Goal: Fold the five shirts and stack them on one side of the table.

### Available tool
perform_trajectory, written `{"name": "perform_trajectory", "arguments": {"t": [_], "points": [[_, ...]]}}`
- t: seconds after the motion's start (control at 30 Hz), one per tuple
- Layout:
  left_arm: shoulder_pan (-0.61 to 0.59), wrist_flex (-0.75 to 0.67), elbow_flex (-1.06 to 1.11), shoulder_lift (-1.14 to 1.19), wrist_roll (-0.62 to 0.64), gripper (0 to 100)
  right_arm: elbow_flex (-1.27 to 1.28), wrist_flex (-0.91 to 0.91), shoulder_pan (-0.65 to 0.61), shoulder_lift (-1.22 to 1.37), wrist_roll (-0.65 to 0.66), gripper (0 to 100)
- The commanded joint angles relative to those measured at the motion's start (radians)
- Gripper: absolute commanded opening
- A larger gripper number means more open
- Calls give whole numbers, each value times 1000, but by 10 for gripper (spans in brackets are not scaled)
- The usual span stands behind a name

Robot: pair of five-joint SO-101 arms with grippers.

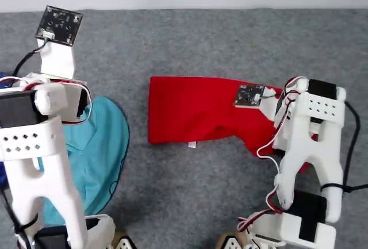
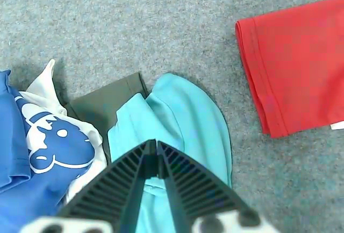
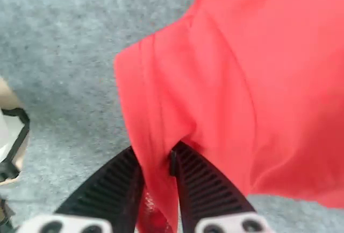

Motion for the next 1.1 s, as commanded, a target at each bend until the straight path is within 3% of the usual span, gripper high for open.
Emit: {"name": "perform_trajectory", "arguments": {"t": [0.0,0.37,0.57,0.83,1.07], "points": [[-5,2,-8,-28,-11,7,18,-30,-5,25,17,13],[-5,2,-8,-28,-11,7,-57,-361,-13,162,17,13],[-3,2,-8,-28,-11,7,-227,-401,-13,328,9,24],[-2,2,-8,-28,-11,7,-529,-390,-12,552,-279,295],[0,2,-7,-26,-11,7,-597,-390,-70,639,-358,297]]}}
